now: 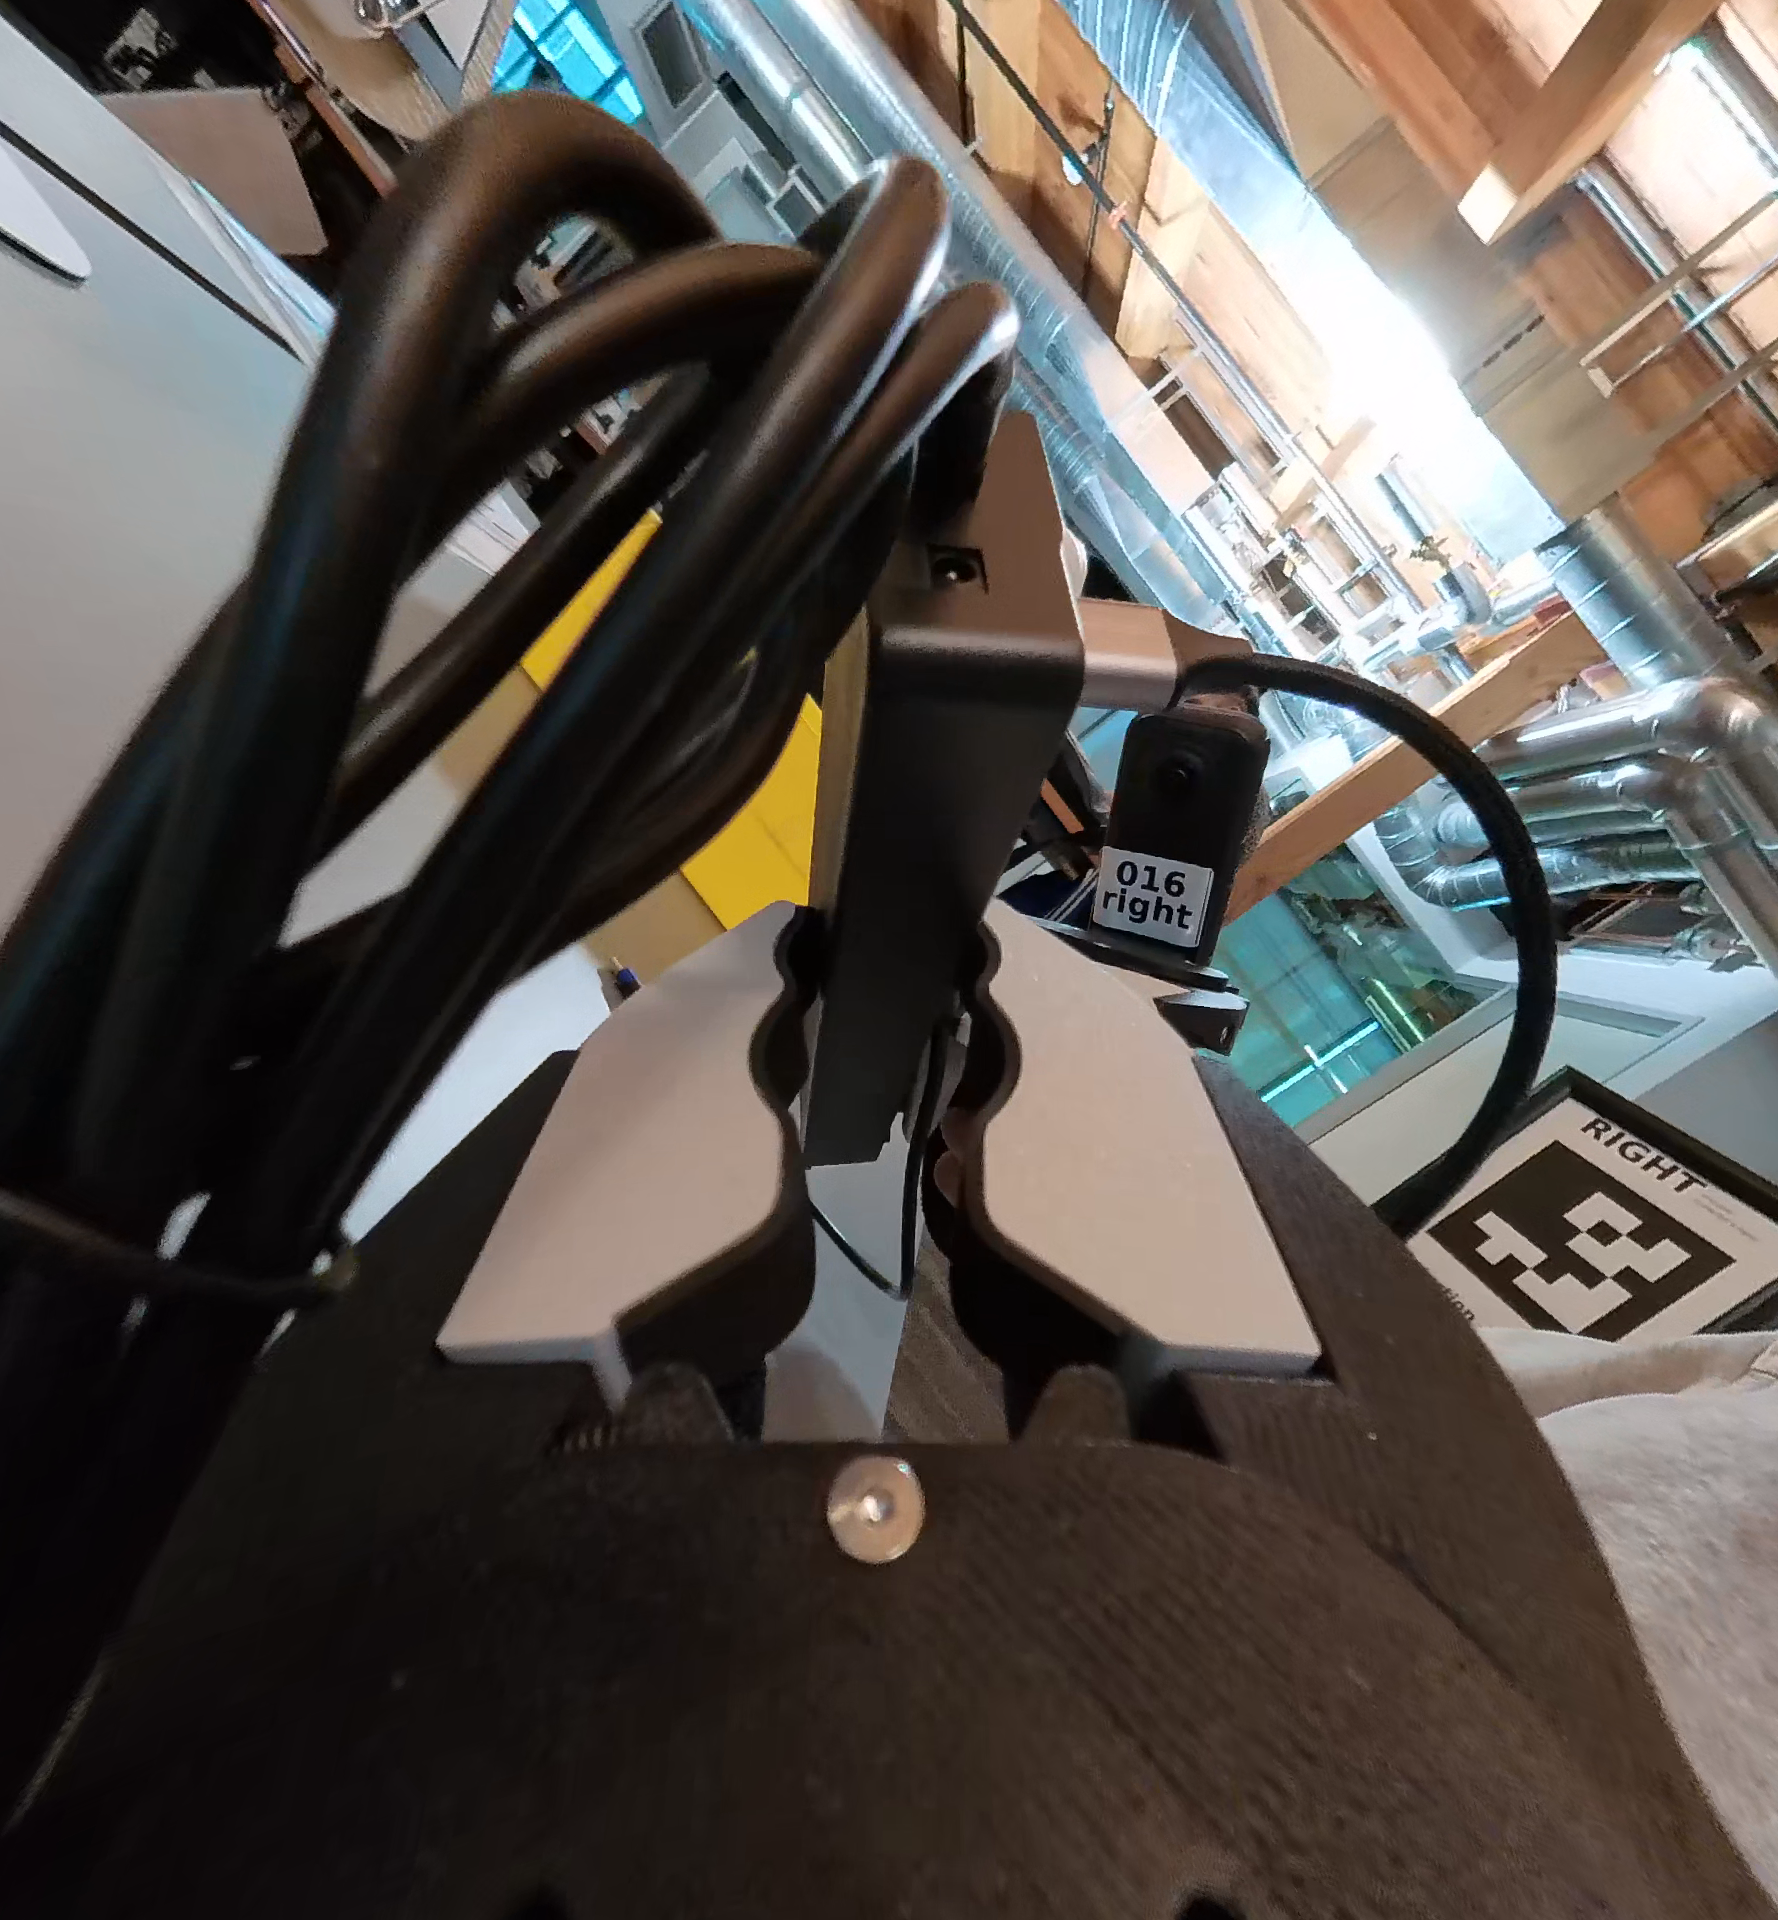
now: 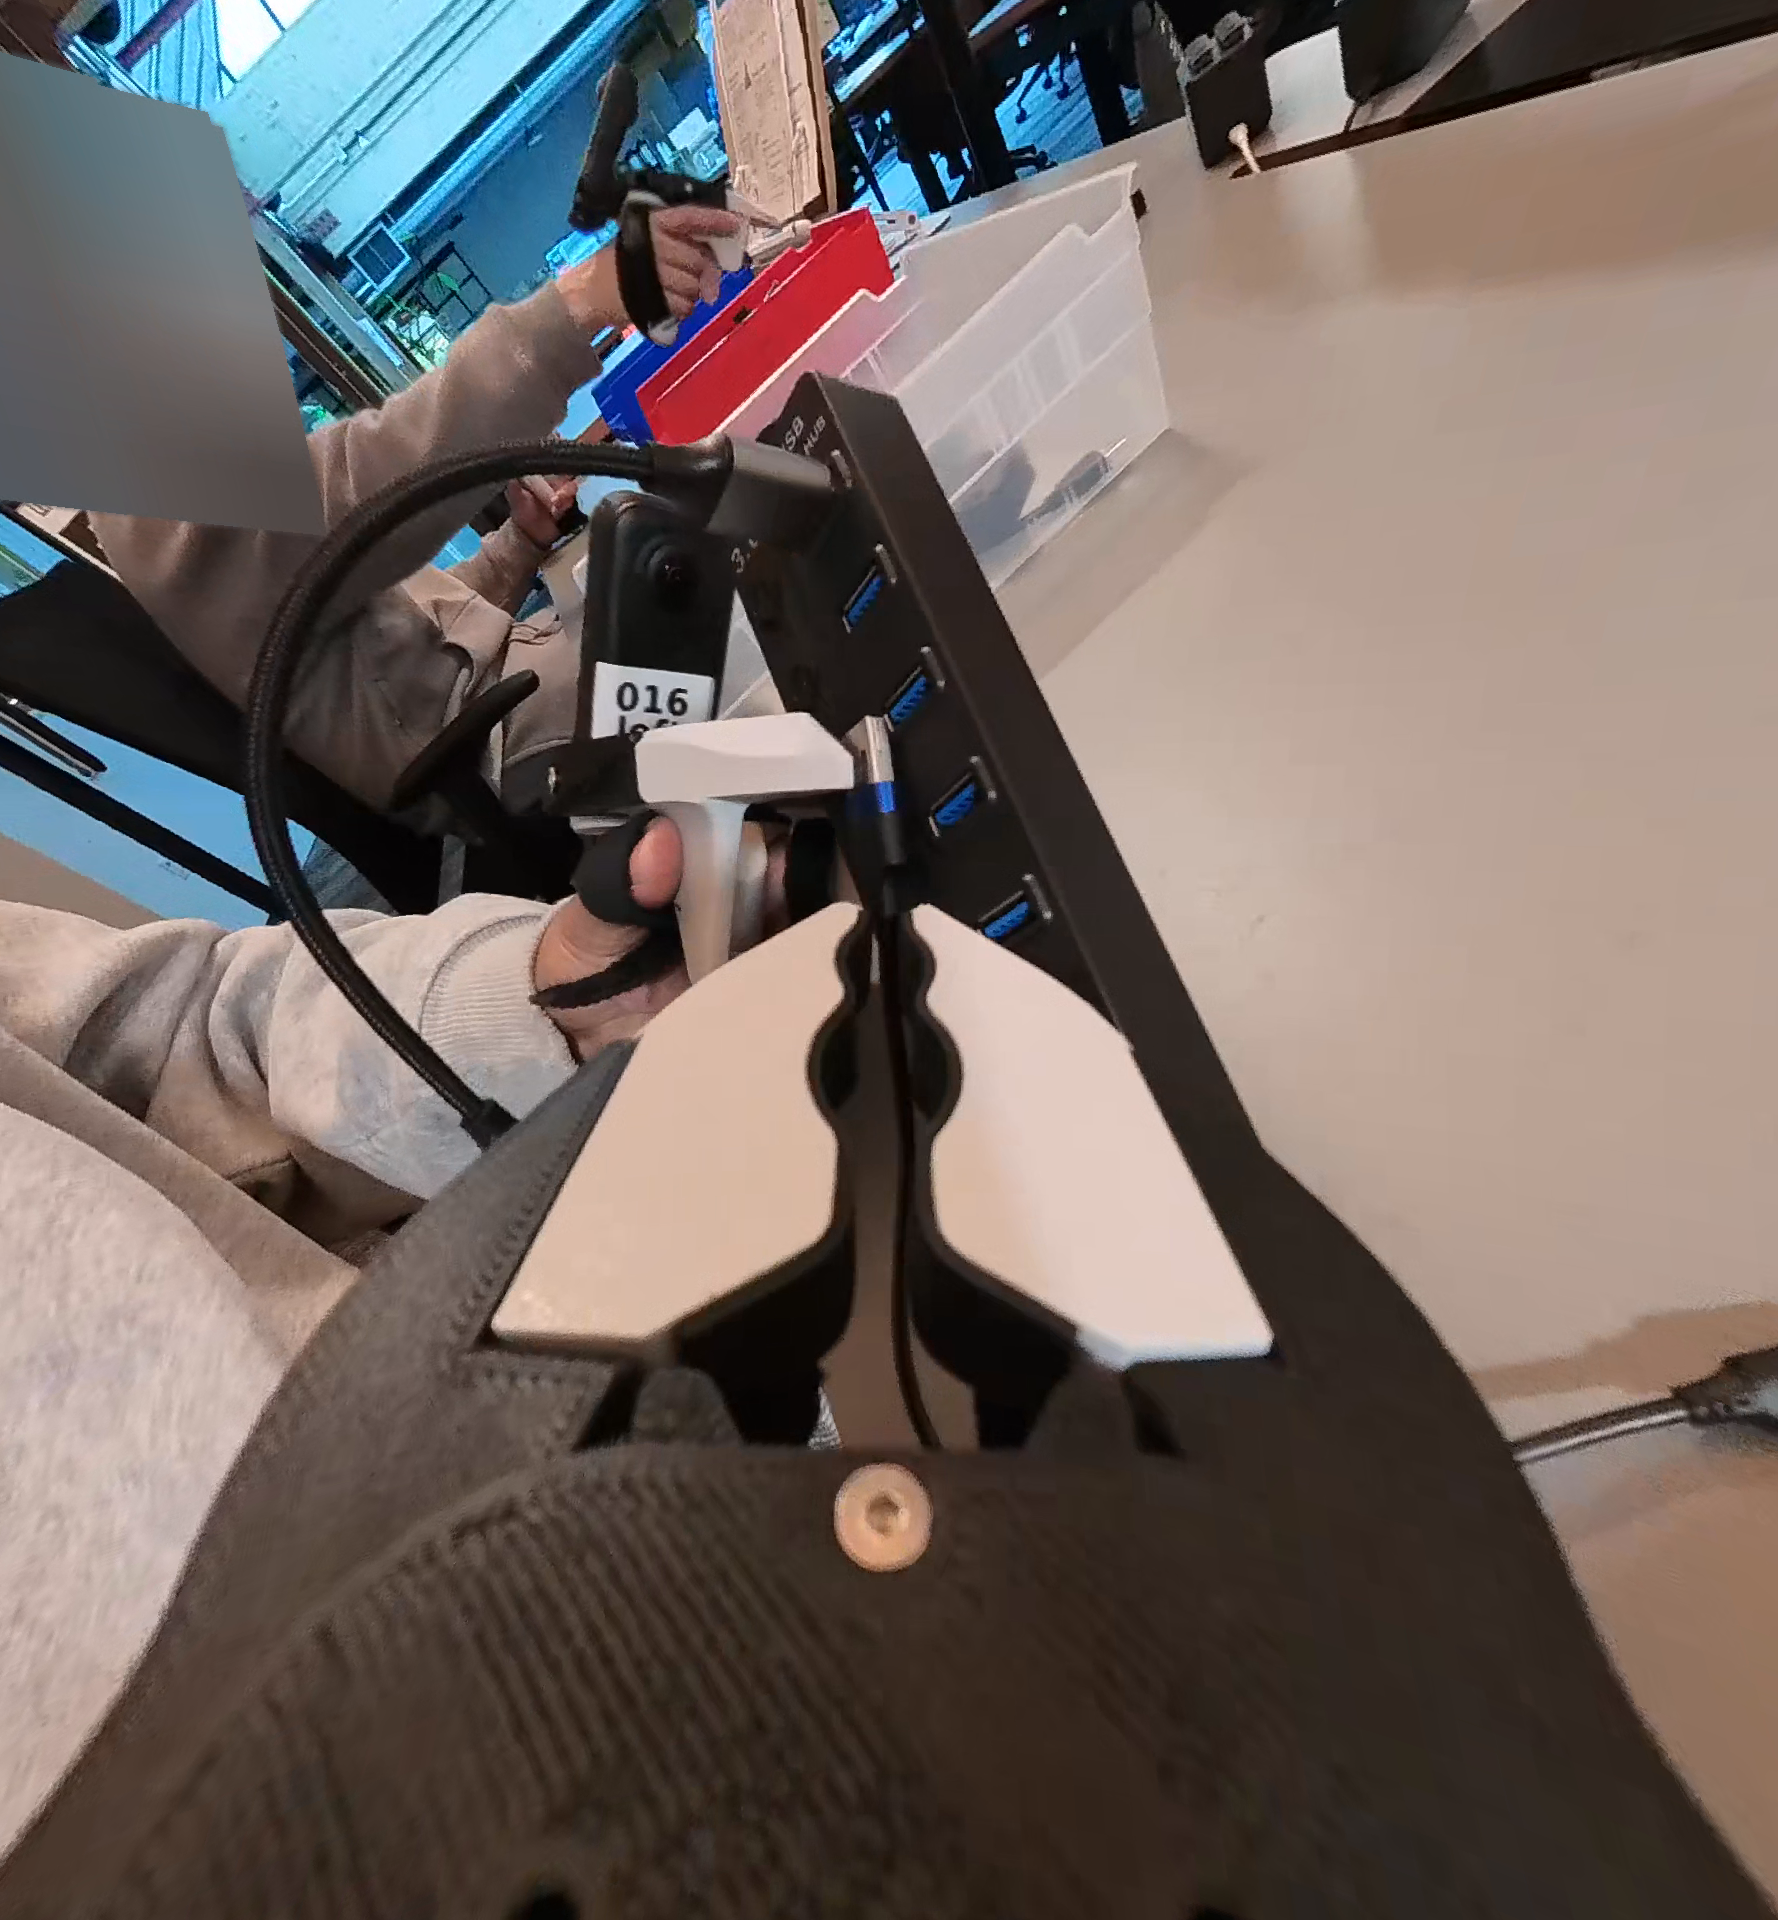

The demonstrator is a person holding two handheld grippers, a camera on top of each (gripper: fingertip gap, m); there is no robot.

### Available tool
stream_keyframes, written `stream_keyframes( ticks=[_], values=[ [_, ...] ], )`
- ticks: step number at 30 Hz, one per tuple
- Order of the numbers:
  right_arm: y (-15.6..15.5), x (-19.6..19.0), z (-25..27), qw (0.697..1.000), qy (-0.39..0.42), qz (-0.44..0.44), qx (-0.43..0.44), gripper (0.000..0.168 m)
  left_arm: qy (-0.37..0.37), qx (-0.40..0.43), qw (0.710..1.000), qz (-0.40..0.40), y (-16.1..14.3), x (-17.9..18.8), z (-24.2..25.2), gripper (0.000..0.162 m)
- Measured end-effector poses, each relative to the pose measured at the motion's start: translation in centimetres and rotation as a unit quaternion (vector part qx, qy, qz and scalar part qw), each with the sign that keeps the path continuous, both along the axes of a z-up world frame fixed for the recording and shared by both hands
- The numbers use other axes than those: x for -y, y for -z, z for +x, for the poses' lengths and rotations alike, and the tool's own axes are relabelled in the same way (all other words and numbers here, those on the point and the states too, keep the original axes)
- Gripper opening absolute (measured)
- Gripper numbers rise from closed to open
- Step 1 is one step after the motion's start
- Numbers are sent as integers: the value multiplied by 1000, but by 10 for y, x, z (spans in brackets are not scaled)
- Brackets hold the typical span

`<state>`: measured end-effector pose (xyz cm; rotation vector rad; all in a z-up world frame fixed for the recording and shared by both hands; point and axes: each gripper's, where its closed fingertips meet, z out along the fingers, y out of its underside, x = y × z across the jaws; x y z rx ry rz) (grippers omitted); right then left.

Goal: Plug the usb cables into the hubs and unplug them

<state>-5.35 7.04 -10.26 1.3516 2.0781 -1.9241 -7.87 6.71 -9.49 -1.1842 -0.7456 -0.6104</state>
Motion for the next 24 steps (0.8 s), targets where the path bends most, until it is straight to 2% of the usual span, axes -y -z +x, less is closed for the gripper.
stream_keyframes(
  ticks=[8, 10, 16, 24],
  values=[
    [4, 3, 2, 1000, -2, 29, -2, 12, -4, 8, 1000, -6, 4, -1, -1, 27],
    [6, 2, 1, 999, 4, 52, -11, 6, -3, 14, 1000, -5, 4, -1, 0, 27],
    [6, 1, 0, 993, 18, 109, -50, 5, -3, 15, 1000, -6, 4, -1, 0, 27],
    [0, -6, -1, 998, 20, 45, -26, 3, 2, -5, 1000, -13, 3, -2, 0, 27]
  ],
)
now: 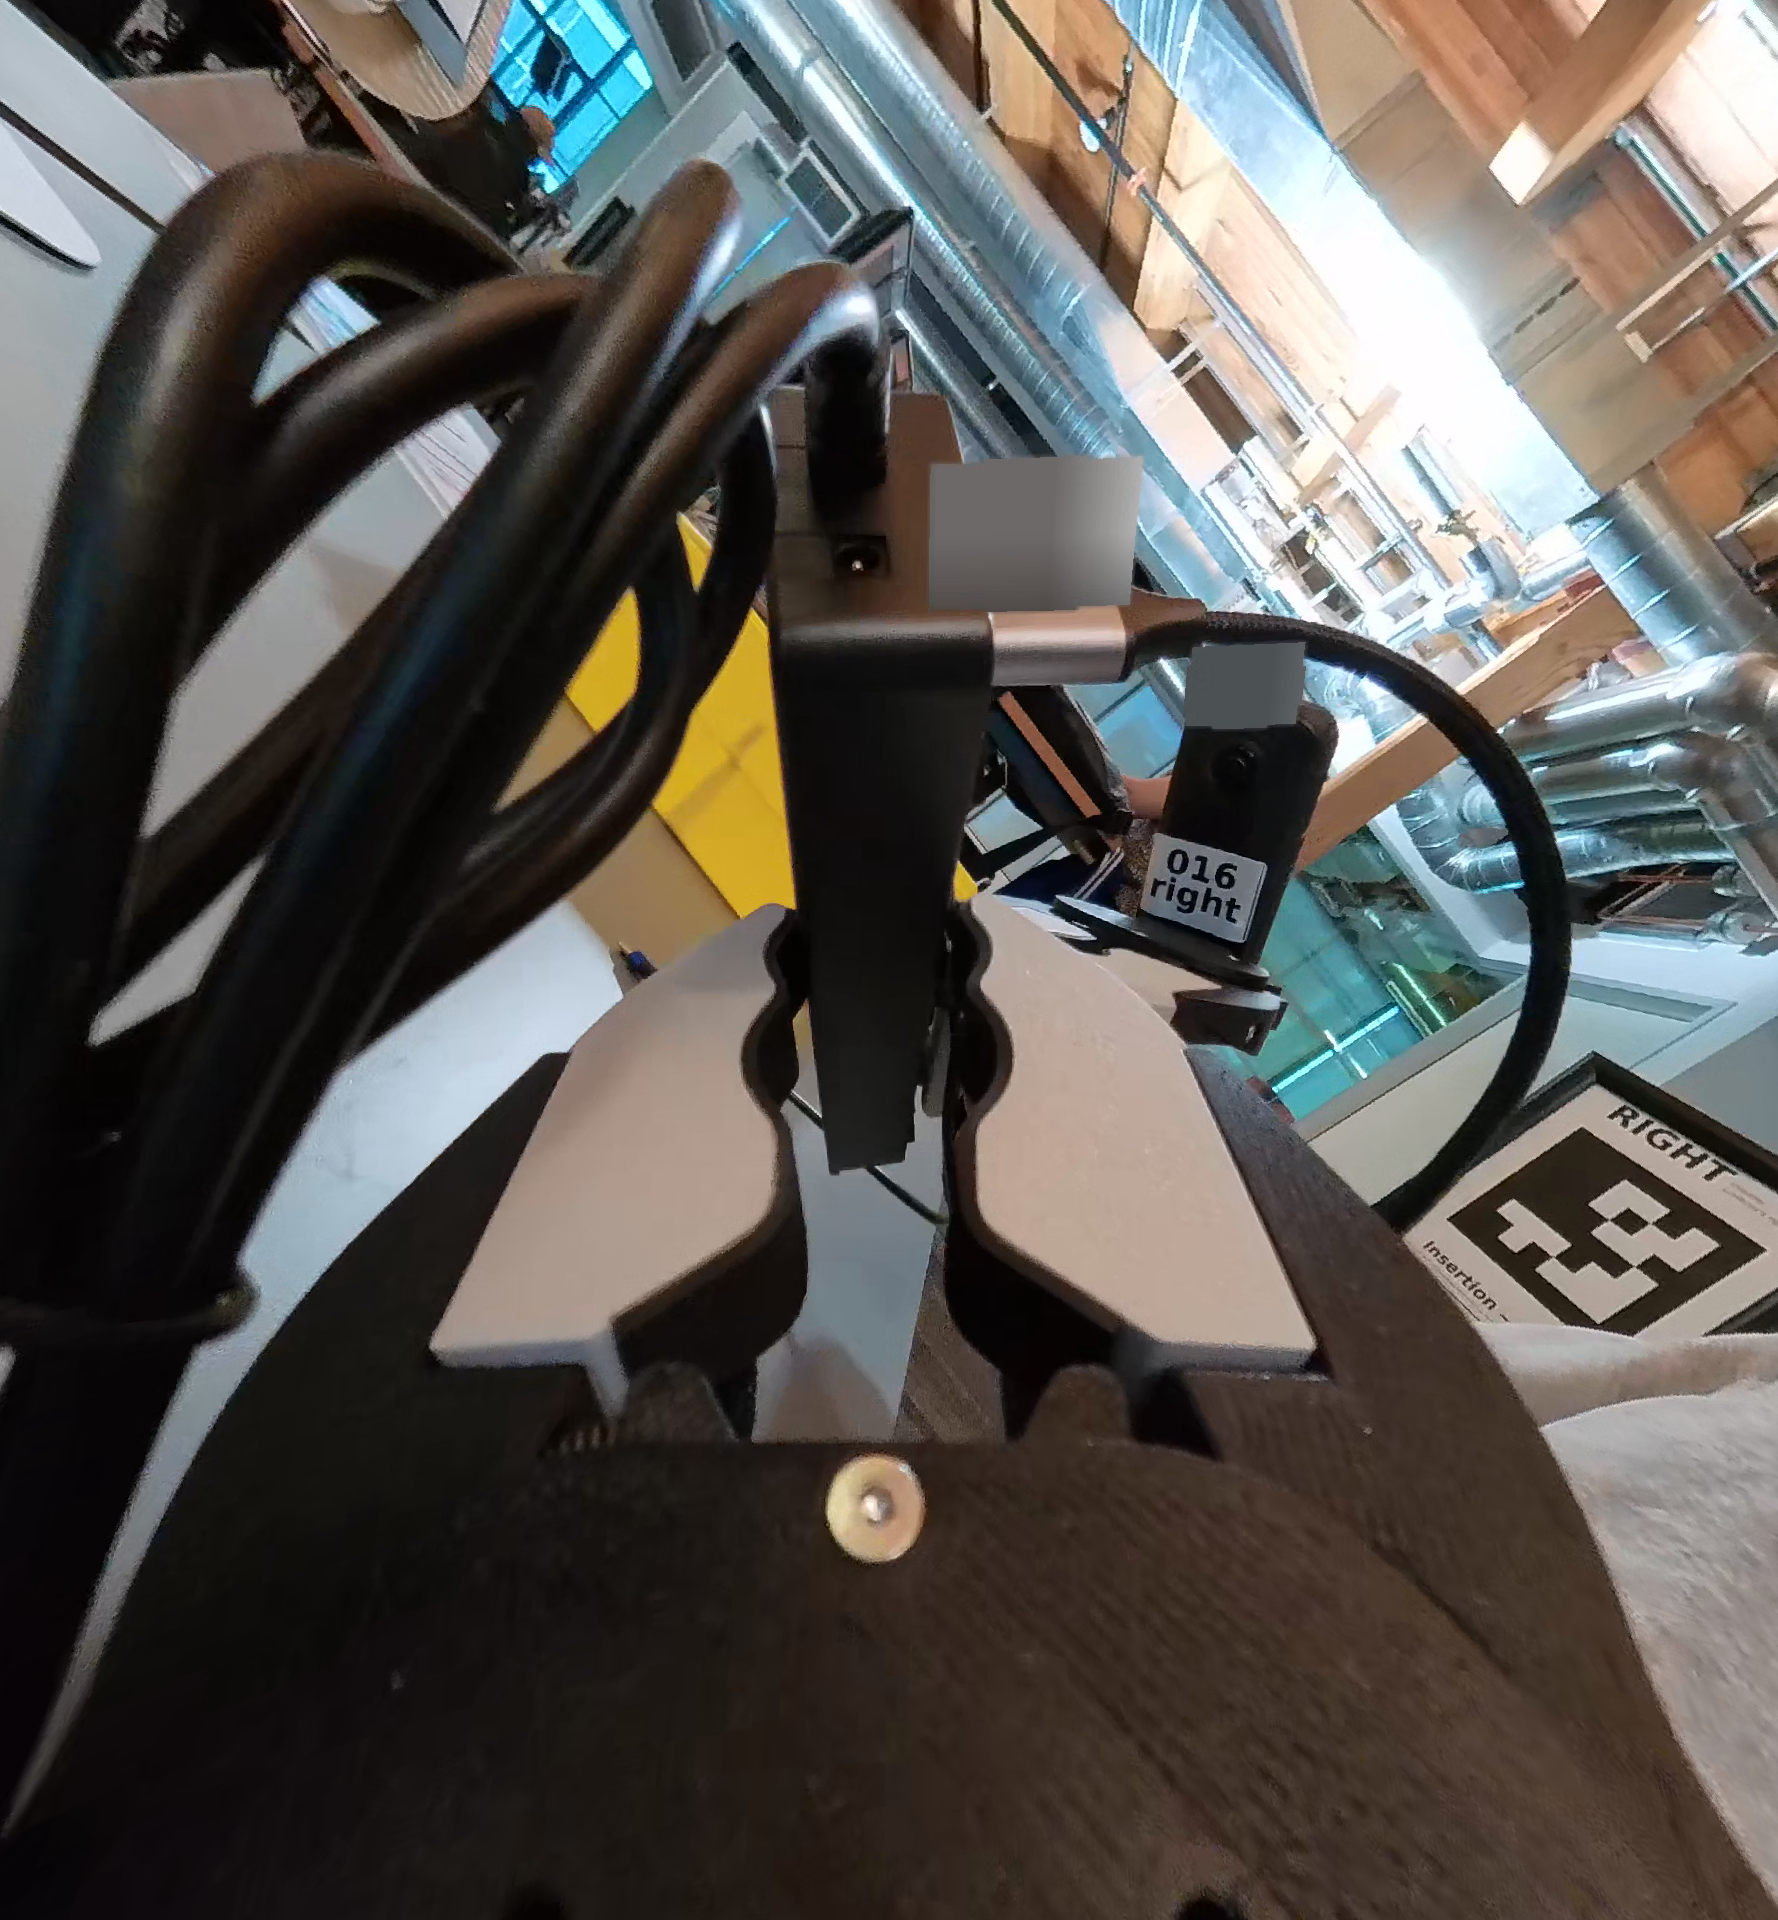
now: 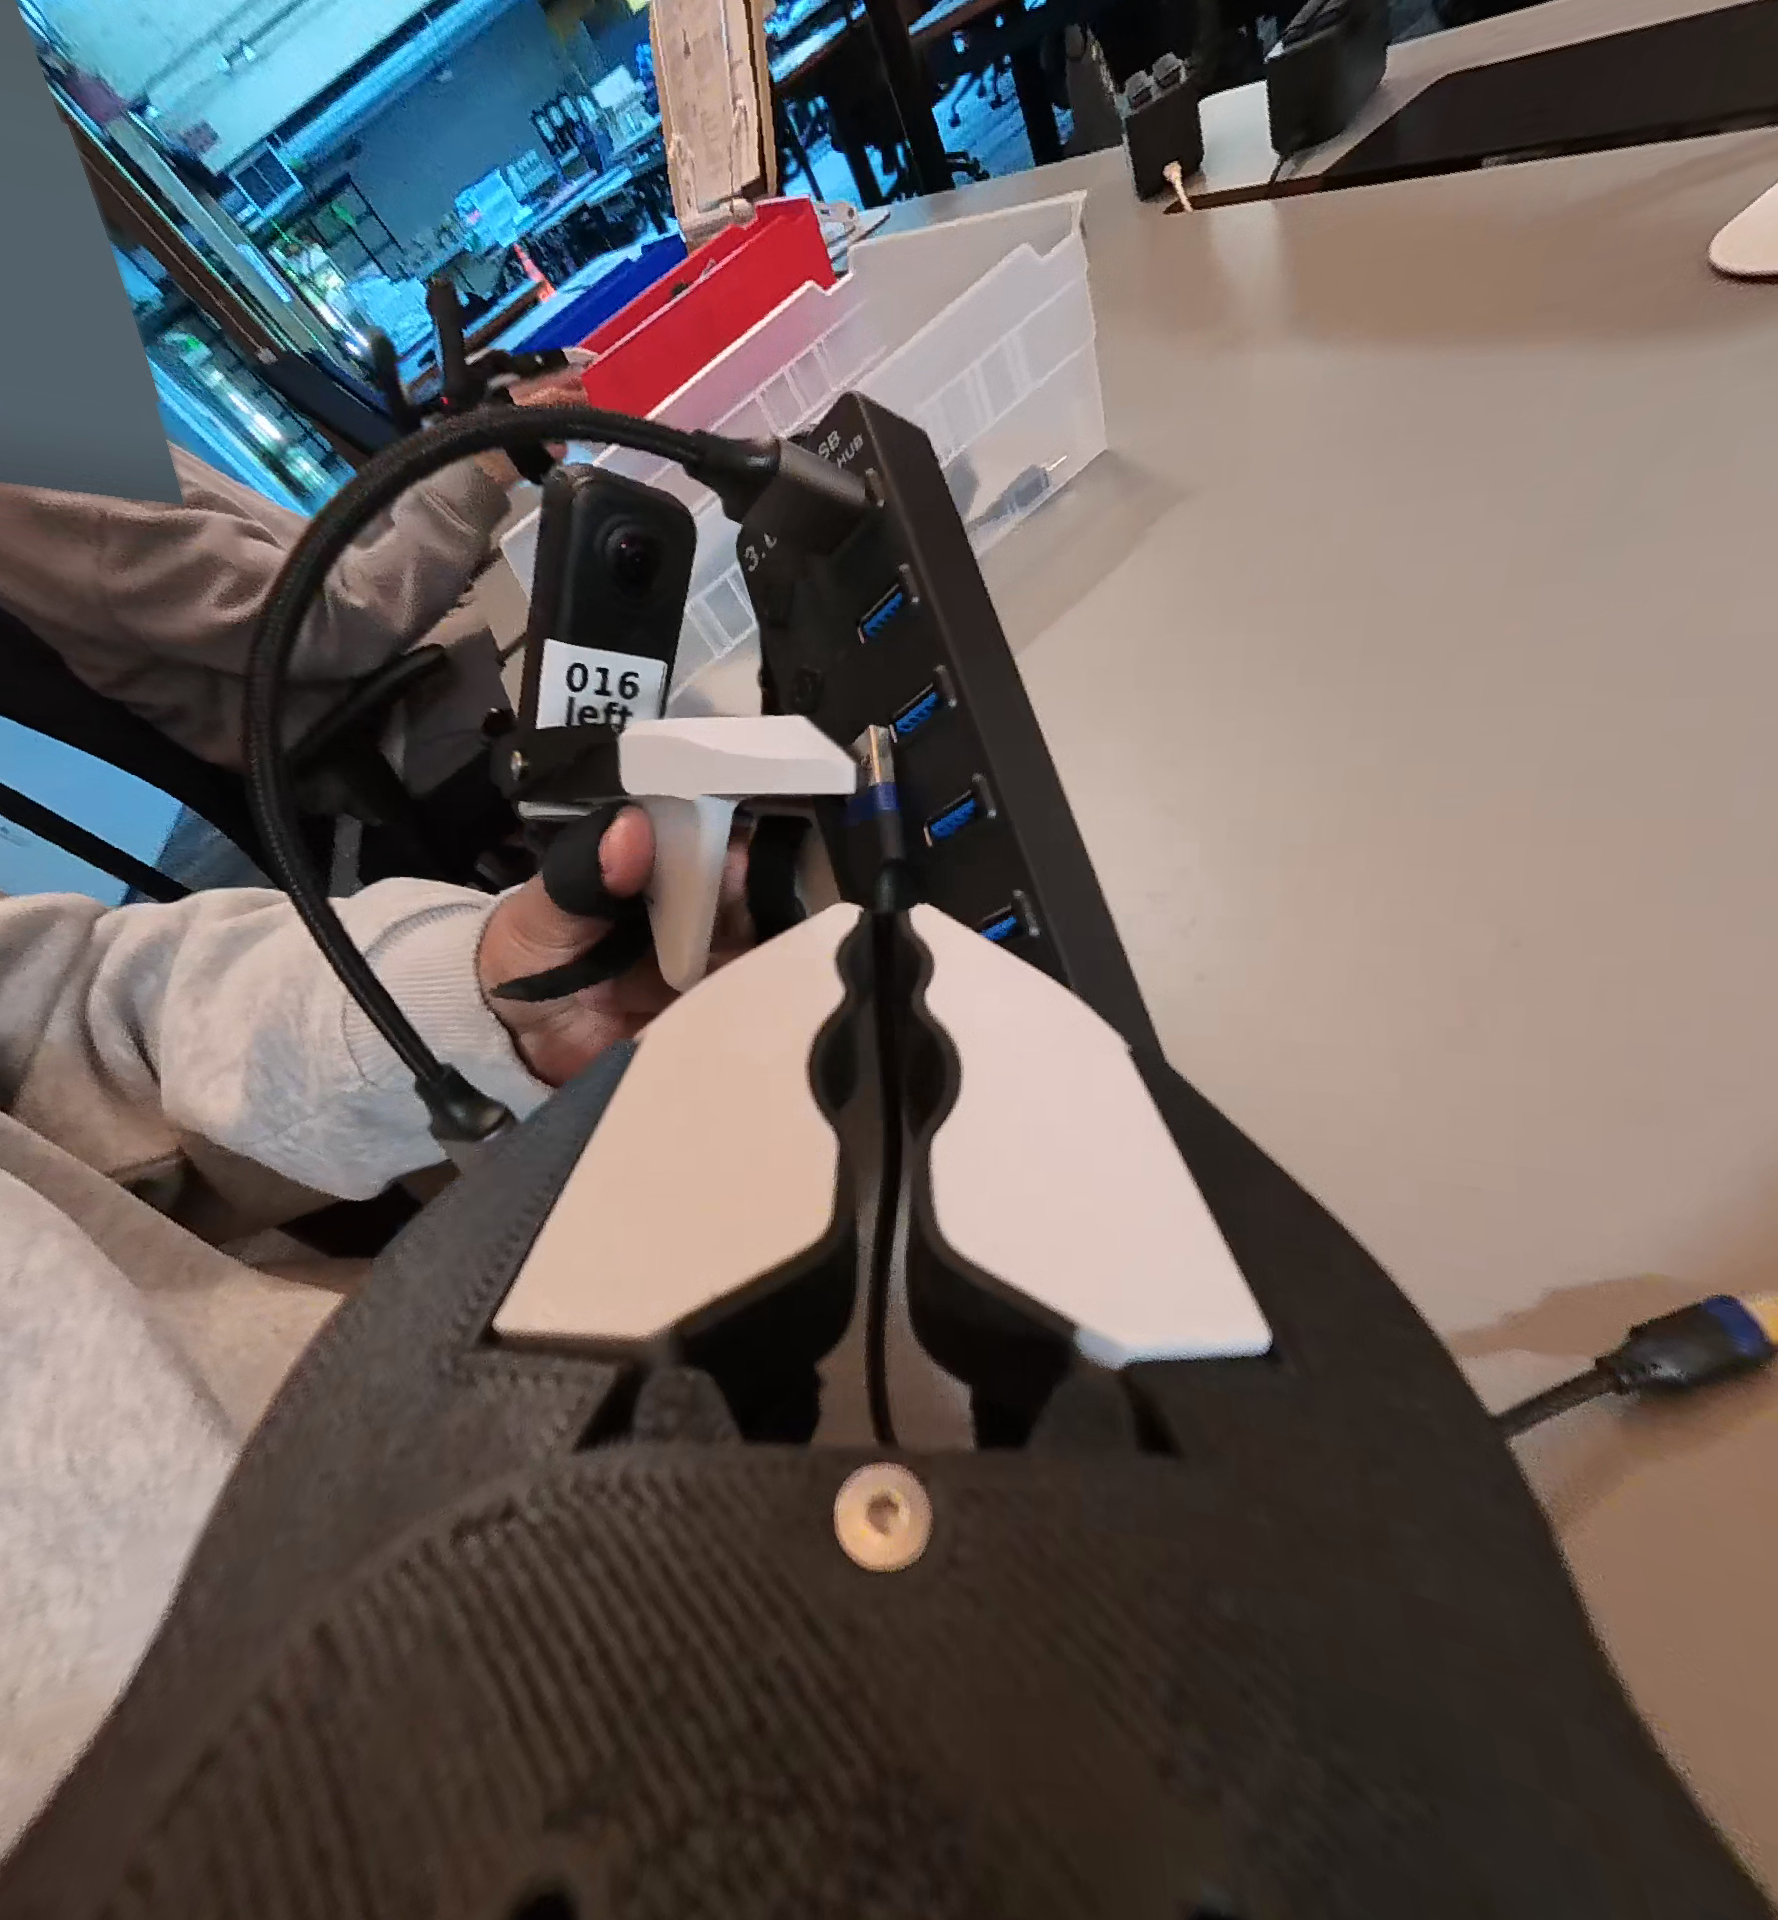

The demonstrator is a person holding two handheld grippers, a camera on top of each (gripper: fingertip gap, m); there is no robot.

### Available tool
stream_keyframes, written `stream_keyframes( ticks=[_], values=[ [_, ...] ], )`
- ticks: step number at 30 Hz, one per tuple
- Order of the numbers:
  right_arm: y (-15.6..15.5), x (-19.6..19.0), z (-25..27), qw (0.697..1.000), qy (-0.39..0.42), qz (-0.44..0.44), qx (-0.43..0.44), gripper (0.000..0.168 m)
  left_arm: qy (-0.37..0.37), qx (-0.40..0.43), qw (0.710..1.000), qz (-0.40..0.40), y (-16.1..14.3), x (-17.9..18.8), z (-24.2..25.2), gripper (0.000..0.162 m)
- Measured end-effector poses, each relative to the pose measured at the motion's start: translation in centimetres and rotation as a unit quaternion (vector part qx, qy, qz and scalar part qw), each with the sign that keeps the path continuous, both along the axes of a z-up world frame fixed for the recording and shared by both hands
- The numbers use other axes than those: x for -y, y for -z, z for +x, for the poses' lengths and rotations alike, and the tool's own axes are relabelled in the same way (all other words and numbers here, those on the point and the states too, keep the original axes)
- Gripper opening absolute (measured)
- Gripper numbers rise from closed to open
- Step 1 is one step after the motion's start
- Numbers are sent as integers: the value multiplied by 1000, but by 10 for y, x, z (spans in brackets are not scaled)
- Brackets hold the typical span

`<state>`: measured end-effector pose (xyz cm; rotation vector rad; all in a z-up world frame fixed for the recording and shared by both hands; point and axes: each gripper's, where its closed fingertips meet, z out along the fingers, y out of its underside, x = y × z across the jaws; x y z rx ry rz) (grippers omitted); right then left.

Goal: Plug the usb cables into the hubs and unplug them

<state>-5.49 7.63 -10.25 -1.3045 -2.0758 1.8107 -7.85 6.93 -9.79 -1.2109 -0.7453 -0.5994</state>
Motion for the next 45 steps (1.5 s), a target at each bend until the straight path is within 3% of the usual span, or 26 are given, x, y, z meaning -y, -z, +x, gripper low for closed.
stream_keyframes(
  ticks=[9, 13, 16, 19, 31, 37, 41, 45],
  values=[
    [-6, 4, 2, 1000, -13, -3, -21, 4, 2, -28, 1000, 13, -11, 3, 3, 27],
    [4, 6, 2, 997, -4, 74, -31, 12, -9, 14, 1000, 7, -1, 2, 0, 26],
    [10, 3, -1, 981, 22, 176, -78, 6, -13, 50, 999, 12, 3, 1, -1, 26],
    [8, 3, -2, 969, 30, 219, -112, 5, -9, 62, 998, 22, 3, 2, -1, 26],
    [-9, -6, -2, 991, 29, 103, -78, 4, 7, 5, 1000, 12, -3, 1, 0, 28],
    [-23, -21, -3, 996, 40, 49, -65, 3, -38, -15, 999, -28, 5, 11, -19, 26],
    [-18, -13, 1, 995, 26, 74, -55, 3, -97, -95, 985, -104, 7, 19, -31, 26],
    [-18, -3, 6, 995, 13, 88, -47, 3, -145, -218, 948, -183, 1, 22, -31, 26]
  ],
)
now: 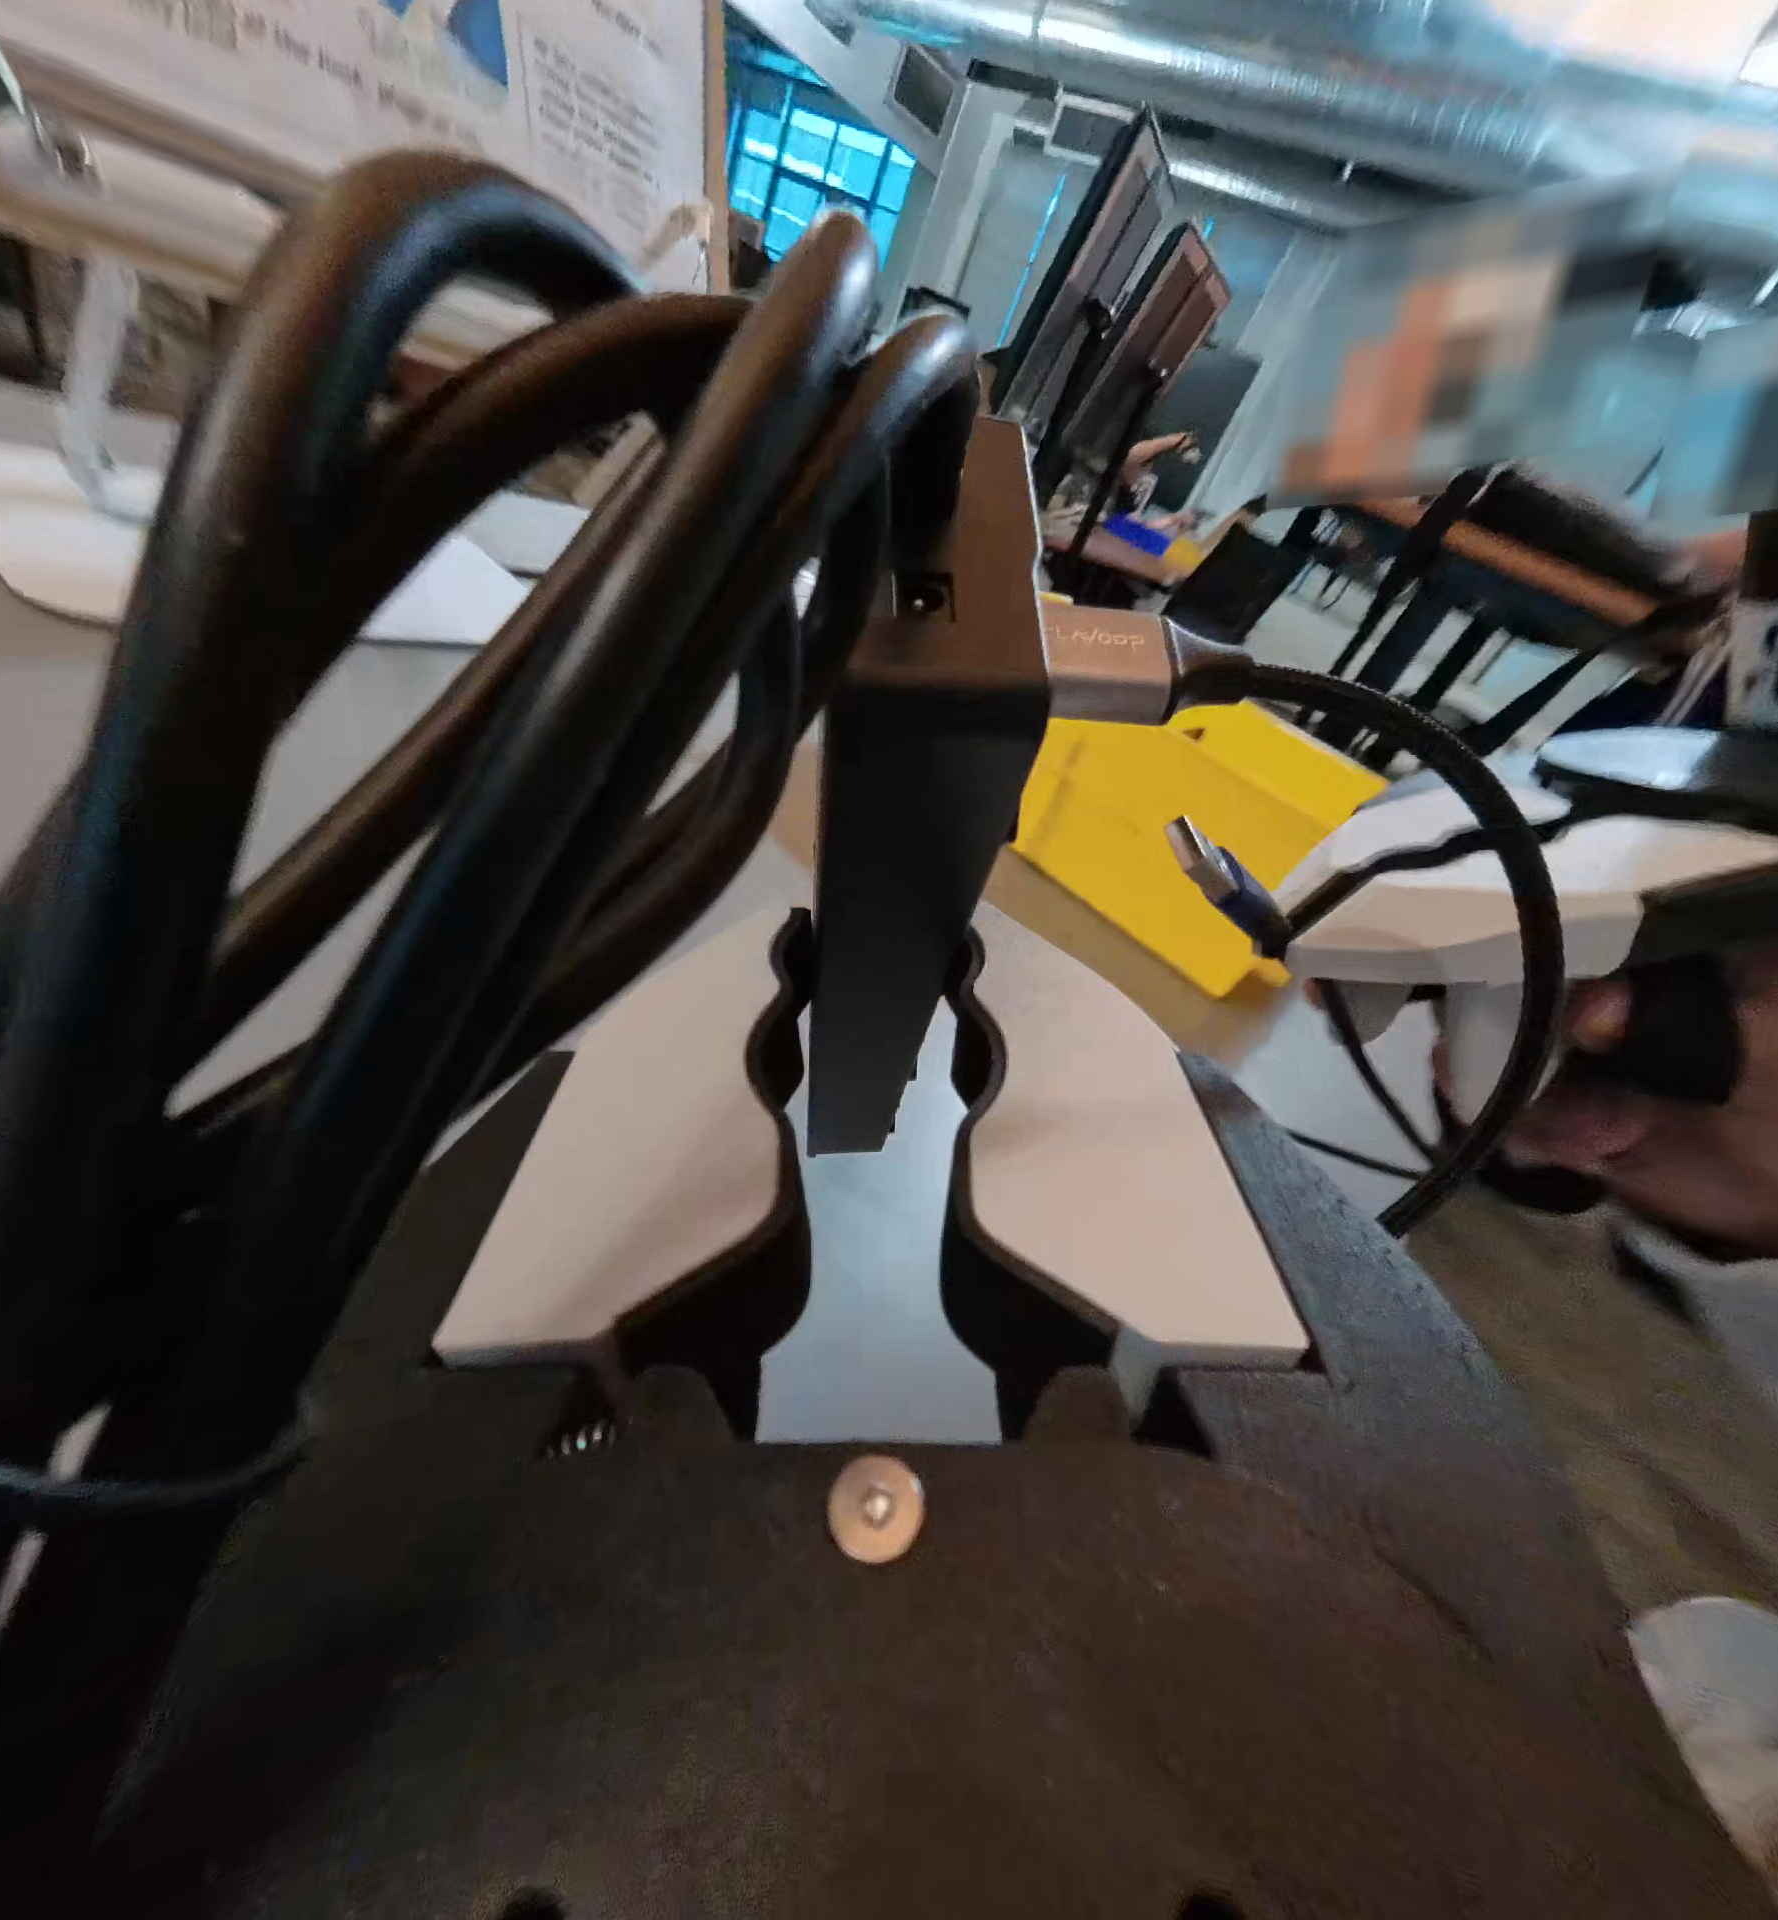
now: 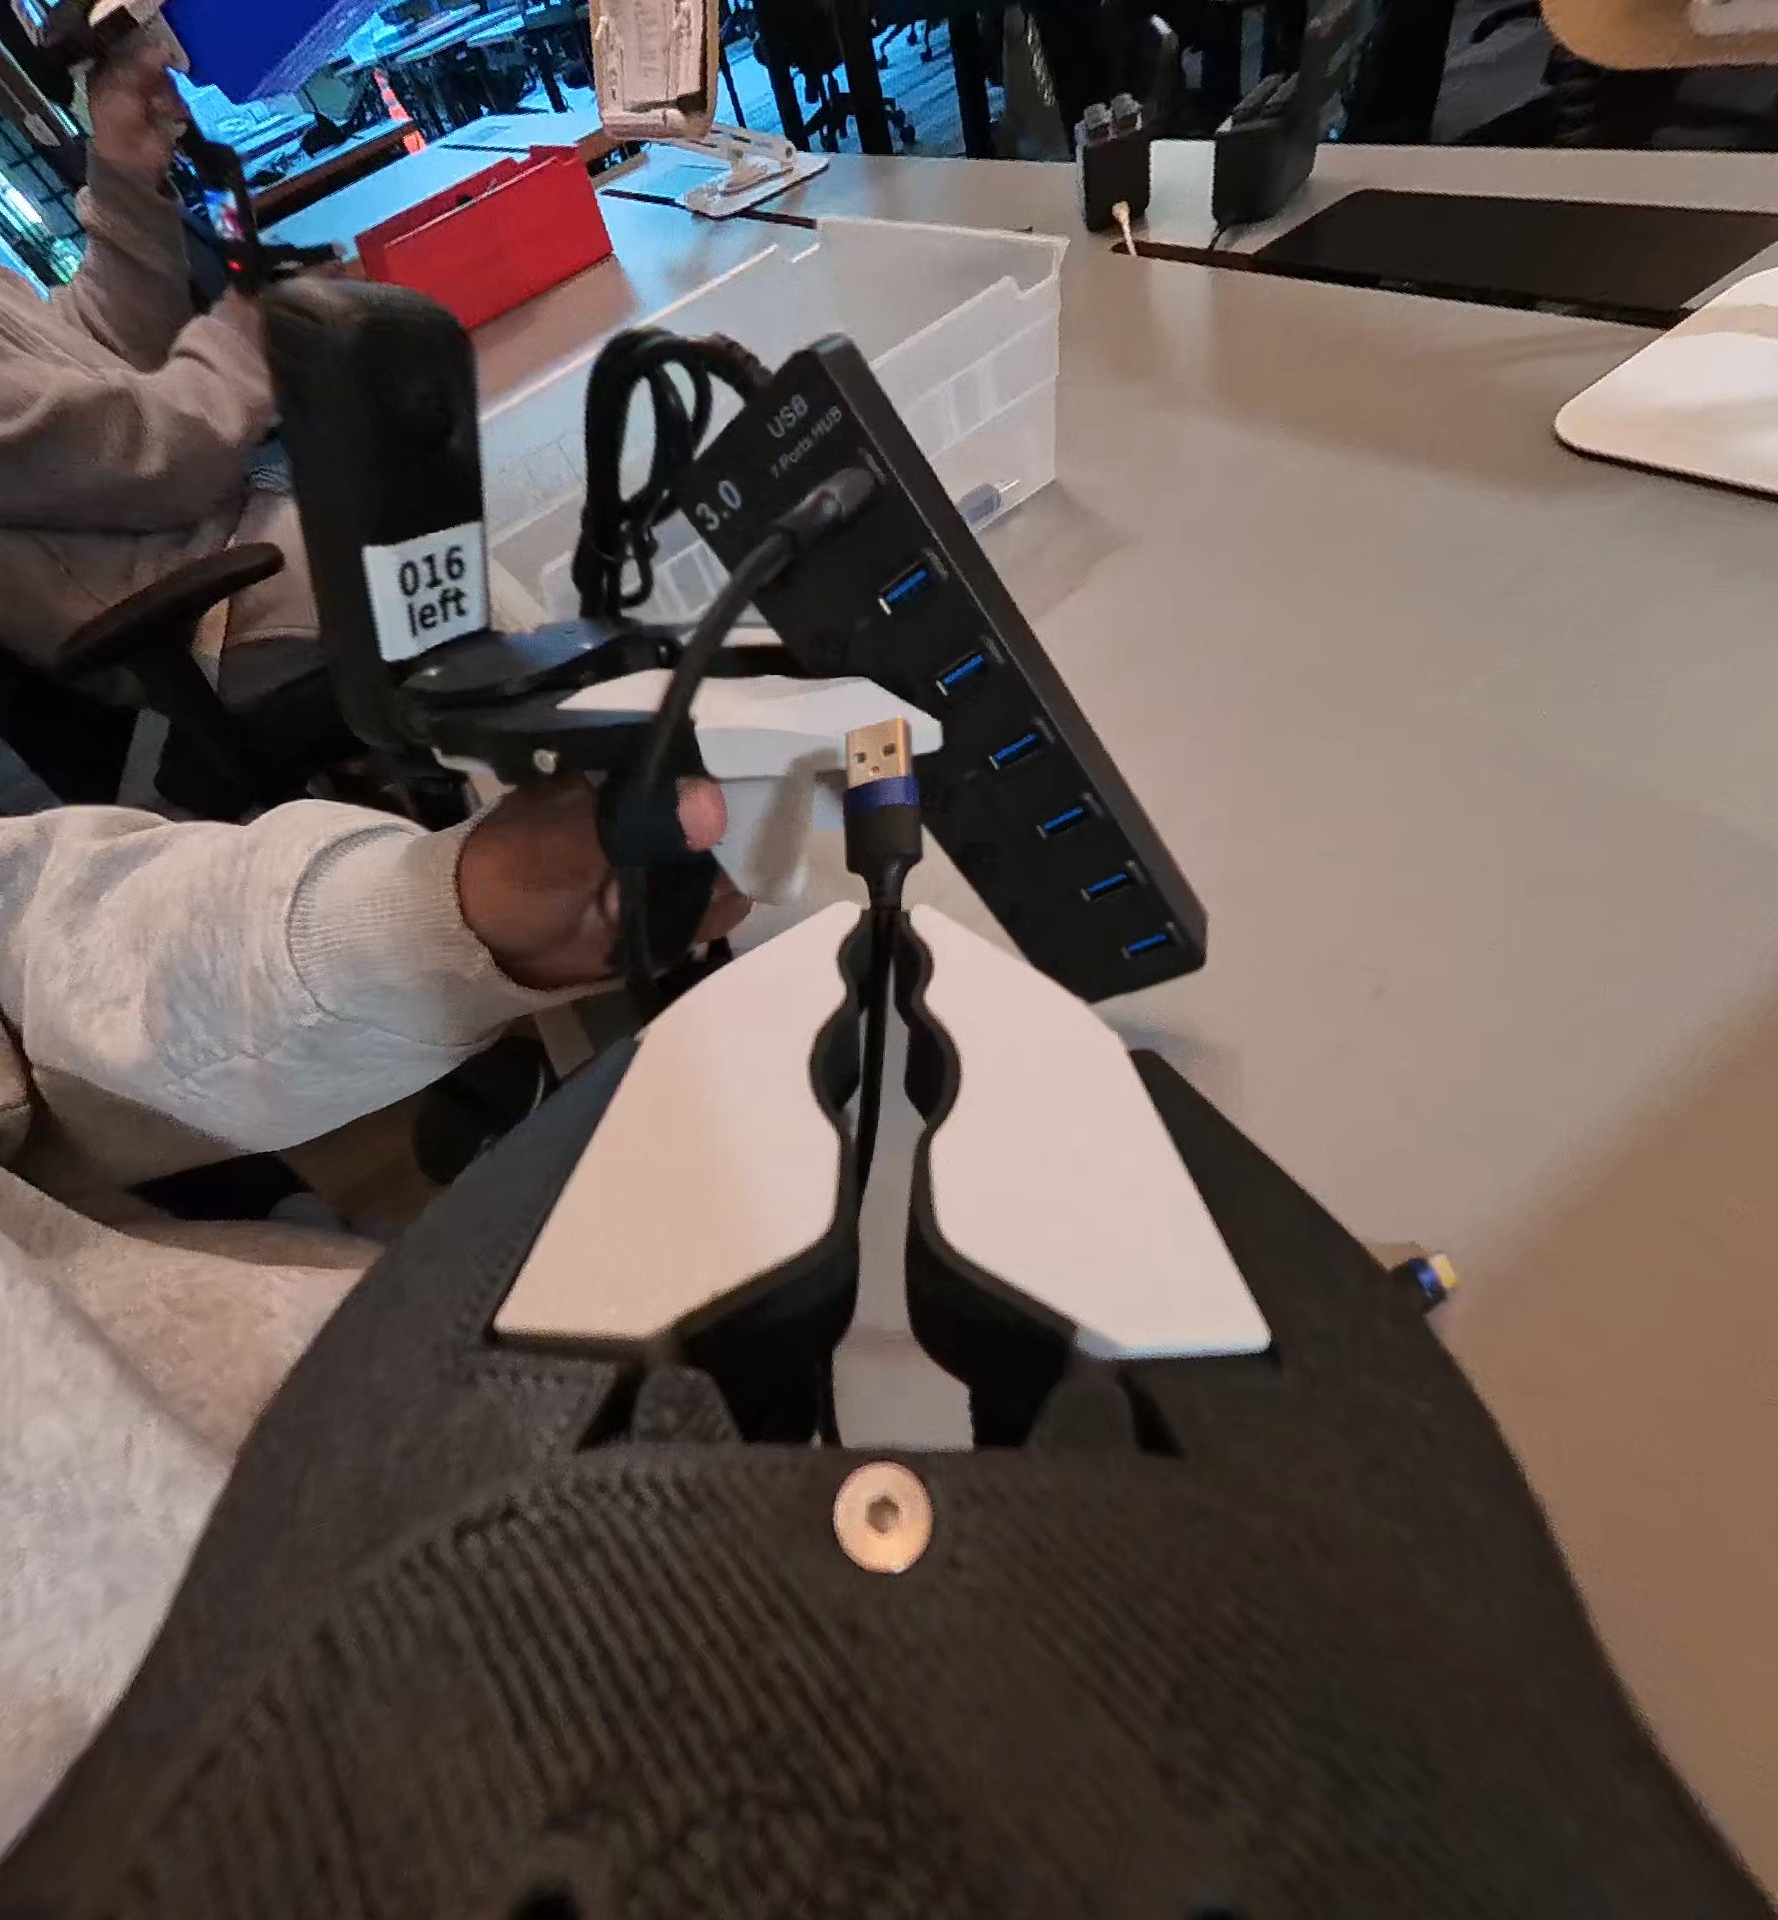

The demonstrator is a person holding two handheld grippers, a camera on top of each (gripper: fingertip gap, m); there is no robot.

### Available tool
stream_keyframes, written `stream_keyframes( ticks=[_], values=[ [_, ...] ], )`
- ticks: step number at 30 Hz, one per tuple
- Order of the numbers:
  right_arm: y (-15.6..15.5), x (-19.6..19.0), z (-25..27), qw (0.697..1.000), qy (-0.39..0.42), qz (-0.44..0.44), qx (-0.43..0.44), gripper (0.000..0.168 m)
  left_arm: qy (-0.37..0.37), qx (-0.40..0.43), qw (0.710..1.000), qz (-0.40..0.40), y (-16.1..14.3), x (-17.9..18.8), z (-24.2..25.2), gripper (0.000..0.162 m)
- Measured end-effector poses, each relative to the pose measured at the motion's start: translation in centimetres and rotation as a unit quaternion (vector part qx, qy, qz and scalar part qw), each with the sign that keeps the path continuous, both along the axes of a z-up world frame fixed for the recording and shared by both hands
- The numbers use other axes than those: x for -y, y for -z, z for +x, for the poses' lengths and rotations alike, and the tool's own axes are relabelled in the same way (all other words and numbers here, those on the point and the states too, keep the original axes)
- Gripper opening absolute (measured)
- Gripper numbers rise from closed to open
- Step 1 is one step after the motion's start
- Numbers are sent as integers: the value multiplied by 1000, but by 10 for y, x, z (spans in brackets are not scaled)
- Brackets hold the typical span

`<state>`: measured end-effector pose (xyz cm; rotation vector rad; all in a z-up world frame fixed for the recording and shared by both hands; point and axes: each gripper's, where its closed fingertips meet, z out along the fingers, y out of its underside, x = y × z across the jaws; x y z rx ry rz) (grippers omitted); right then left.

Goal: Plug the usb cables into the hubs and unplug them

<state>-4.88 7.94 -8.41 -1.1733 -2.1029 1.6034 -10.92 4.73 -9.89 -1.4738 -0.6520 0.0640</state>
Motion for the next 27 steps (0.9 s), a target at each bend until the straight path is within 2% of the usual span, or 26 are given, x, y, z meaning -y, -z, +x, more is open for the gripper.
stream_keyframes(
  ticks=[6, 27],
  values=[
    [-6, 2, 3, 1000, 0, -6, 6, 3, -4, -126, 989, -72, -6, -11, 18, 25],
    [10, -7, 0, 999, 14, 19, 47, 3, -16, -204, 962, -183, 9, -19, 25, 25]
  ],
)
